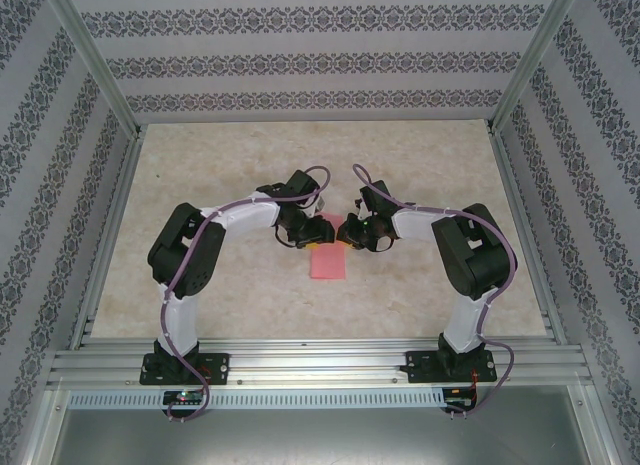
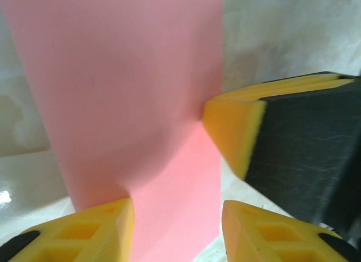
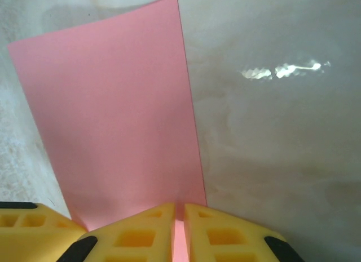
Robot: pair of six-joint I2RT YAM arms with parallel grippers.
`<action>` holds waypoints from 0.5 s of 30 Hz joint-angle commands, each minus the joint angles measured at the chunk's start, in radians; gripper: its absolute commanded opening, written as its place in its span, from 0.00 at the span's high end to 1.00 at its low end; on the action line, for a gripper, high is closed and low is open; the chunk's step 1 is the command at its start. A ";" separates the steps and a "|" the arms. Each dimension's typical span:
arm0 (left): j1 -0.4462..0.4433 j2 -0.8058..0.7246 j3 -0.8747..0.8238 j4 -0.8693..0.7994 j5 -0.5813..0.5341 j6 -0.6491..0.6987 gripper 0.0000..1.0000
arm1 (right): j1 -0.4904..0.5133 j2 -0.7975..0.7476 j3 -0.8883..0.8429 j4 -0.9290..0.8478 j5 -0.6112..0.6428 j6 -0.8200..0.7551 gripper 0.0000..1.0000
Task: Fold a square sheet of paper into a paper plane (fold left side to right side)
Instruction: Hold the square sheet of paper at the center of the table.
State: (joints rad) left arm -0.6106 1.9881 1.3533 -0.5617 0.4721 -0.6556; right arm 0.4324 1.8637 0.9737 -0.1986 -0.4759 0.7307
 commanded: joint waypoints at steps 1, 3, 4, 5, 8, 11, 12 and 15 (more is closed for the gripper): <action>0.005 0.013 -0.021 0.000 -0.040 0.019 0.55 | 0.017 0.040 0.001 -0.053 0.028 -0.008 0.85; 0.004 0.014 -0.034 0.001 -0.050 0.022 0.55 | 0.017 0.041 0.001 -0.053 0.028 -0.010 0.85; 0.004 0.015 -0.041 0.003 -0.051 0.022 0.55 | 0.017 0.042 0.001 -0.053 0.028 -0.010 0.85; 0.004 0.018 -0.047 0.006 -0.053 0.023 0.55 | 0.017 0.042 0.000 -0.053 0.028 -0.010 0.85; 0.004 0.026 -0.064 0.012 -0.061 0.024 0.55 | 0.019 0.042 -0.001 -0.052 0.027 -0.011 0.85; 0.005 0.029 -0.080 0.013 -0.072 0.026 0.55 | 0.019 0.042 -0.002 -0.048 0.024 -0.013 0.85; 0.004 0.031 -0.086 0.013 -0.075 0.027 0.55 | 0.019 0.042 0.000 -0.047 0.023 -0.013 0.85; 0.004 0.028 -0.102 0.012 -0.080 0.029 0.55 | 0.020 0.036 0.001 -0.043 0.019 -0.019 0.85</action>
State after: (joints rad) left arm -0.6098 1.9938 1.2938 -0.5419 0.4358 -0.6479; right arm 0.4324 1.8637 0.9737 -0.1982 -0.4763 0.7307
